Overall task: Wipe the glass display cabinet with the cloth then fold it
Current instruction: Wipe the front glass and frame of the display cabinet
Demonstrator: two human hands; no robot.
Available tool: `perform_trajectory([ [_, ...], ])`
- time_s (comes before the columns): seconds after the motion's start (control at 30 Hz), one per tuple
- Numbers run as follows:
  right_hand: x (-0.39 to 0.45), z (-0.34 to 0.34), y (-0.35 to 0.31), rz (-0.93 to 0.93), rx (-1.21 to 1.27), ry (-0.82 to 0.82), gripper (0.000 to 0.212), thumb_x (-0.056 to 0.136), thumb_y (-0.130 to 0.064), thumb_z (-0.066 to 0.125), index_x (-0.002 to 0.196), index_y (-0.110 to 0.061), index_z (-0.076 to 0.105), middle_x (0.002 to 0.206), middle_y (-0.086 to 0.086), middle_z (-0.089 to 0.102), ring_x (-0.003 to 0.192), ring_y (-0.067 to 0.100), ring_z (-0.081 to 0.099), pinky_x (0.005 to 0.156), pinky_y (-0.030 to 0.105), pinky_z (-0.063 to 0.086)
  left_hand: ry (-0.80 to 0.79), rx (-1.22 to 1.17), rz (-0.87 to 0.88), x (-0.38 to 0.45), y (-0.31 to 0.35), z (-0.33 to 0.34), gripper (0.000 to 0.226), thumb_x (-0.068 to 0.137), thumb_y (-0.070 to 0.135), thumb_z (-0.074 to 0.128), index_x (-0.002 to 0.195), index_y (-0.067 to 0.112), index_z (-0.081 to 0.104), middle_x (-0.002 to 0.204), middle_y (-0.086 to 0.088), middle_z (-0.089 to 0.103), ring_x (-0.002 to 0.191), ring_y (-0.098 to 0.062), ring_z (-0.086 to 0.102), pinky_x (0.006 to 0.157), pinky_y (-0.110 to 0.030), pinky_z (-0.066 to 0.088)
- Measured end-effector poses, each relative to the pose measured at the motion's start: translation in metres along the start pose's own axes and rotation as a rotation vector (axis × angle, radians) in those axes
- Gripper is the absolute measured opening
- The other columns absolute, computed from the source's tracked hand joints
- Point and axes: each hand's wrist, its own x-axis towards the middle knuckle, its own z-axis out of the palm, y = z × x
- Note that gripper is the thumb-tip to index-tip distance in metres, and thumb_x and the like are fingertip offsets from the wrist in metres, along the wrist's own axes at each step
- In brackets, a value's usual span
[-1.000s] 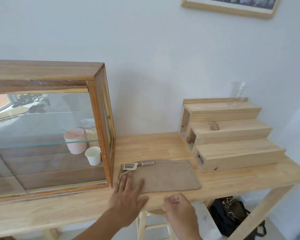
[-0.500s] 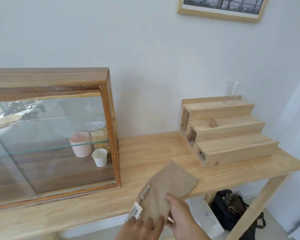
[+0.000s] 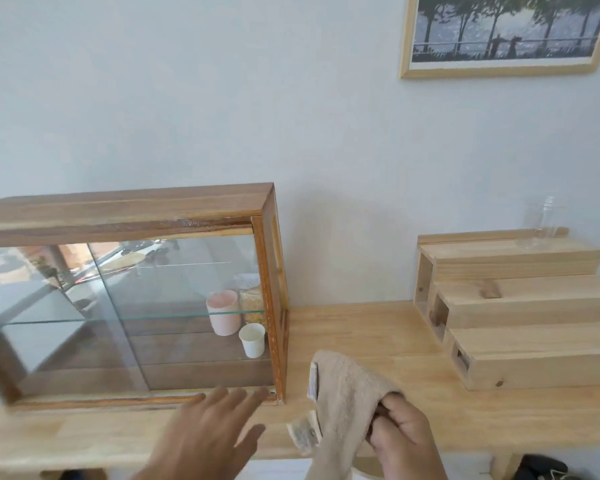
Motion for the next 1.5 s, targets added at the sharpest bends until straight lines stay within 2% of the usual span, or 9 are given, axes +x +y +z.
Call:
perform_trajectory([
  [0.07, 0.001, 0.015, -0.012, -0.143, -0.117, -0.033, 0.047, 0.078, 0.004, 0.061, 0.106, -0.029, 0.079, 0.094, 0.001, 0.081, 0.092, 0.018, 0.075, 0.077, 0.031, 0.059, 0.043, 0.066, -0.079, 0.018, -0.026, -0.040, 0.042, 0.088, 0.044, 0.055, 0.112, 0.018, 0.079, 0.085, 0.003, 0.075, 0.072, -0.027, 0.072, 0.052, -0.037, 0.059],
  [0.17, 0.003, 0.053, -0.021, -0.297, -0.174, 0.078, 0.043, 0.065, -0.029, 0.075, 0.106, -0.043, 0.076, 0.095, -0.010, 0.081, 0.097, 0.007, 0.074, 0.084, 0.018, 0.055, 0.141, 0.148, -0.180, 0.053, -0.062, -0.095, 0.042, 0.092, 0.040, 0.053, 0.117, 0.014, 0.076, 0.092, 0.000, 0.077, 0.081, -0.031, 0.071, 0.062, -0.042, 0.060],
  [0.3, 0.018, 0.112, -0.025, -0.415, -0.138, 0.097, 0.038, 0.077, -0.031, 0.075, 0.114, -0.041, 0.070, 0.107, -0.013, 0.076, 0.107, 0.010, 0.070, 0.091, 0.029, 0.054, 0.320, 0.188, -0.242, 0.096, -0.106, -0.146, 0.036, 0.094, 0.039, 0.055, 0.114, 0.014, 0.073, 0.100, -0.002, 0.077, 0.095, -0.034, 0.069, 0.075, -0.046, 0.056],
  [0.47, 0.066, 0.177, -0.051, -0.544, -0.258, 0.270, 0.018, 0.085, -0.041, 0.066, 0.102, -0.037, 0.060, 0.096, -0.017, 0.069, 0.095, 0.004, 0.067, 0.085, 0.031, 0.055, 0.185, 0.074, -0.290, 0.139, -0.163, -0.170, 0.039, 0.101, 0.051, 0.052, 0.122, 0.024, 0.068, 0.118, 0.000, 0.068, 0.102, -0.024, 0.058, 0.087, -0.042, 0.044],
  [0.6, 0.106, 0.216, -0.055, -0.615, -0.488, 0.515, 0.032, 0.076, -0.023, 0.084, 0.099, -0.009, 0.065, 0.089, 0.005, 0.074, 0.085, 0.026, 0.071, 0.072, 0.036, 0.058, 0.015, -0.050, -0.243, 0.159, -0.188, -0.170, 0.046, 0.098, 0.064, 0.043, 0.119, 0.031, 0.068, 0.124, 0.006, 0.063, 0.097, -0.014, 0.053, 0.086, -0.041, 0.045],
  [0.8, 0.131, 0.245, -0.046, -0.748, -0.721, 0.792, 0.041, 0.080, -0.025, 0.085, 0.110, -0.007, 0.063, 0.103, 0.017, 0.073, 0.099, 0.037, 0.069, 0.077, 0.045, 0.059, -0.144, -0.167, -0.066, 0.174, -0.211, -0.159, 0.058, 0.094, 0.073, 0.031, 0.118, 0.032, 0.064, 0.120, 0.004, 0.062, 0.111, -0.019, 0.053, 0.095, -0.050, 0.046],
  [0.97, 0.138, 0.245, -0.043, -0.924, -0.826, 0.833, 0.030, 0.096, -0.023, 0.069, 0.124, -0.015, 0.063, 0.118, -0.002, 0.063, 0.112, 0.016, 0.057, 0.101, 0.012, 0.034, -0.120, -0.397, 0.018, 0.186, -0.232, -0.133, 0.044, 0.101, 0.066, 0.042, 0.110, 0.025, 0.058, 0.104, 0.004, 0.057, 0.108, -0.024, 0.048, 0.091, -0.045, 0.042],
  [1.17, 0.133, 0.241, -0.001, -0.860, -0.979, 0.902, 0.016, 0.098, -0.009, 0.062, 0.106, -0.004, 0.075, 0.103, 0.013, 0.071, 0.098, 0.025, 0.065, 0.085, 0.037, 0.054, -0.171, -0.457, 0.005, 0.200, -0.241, -0.121, 0.052, 0.092, 0.078, 0.040, 0.110, 0.031, 0.053, 0.118, 0.004, 0.053, 0.112, -0.025, 0.046, 0.089, -0.046, 0.040],
  [1.5, 0.109, 0.247, 0.064, -0.763, -0.983, 0.923, 0.005, 0.085, -0.008, 0.072, 0.087, -0.004, 0.073, 0.096, 0.010, 0.053, 0.089, 0.025, 0.057, 0.086, 0.022, 0.043, -0.183, -0.453, 0.004, 0.198, -0.242, -0.124, 0.060, 0.081, 0.087, 0.034, 0.106, 0.036, 0.052, 0.119, 0.006, 0.052, 0.114, -0.026, 0.049, 0.097, -0.053, 0.044],
])
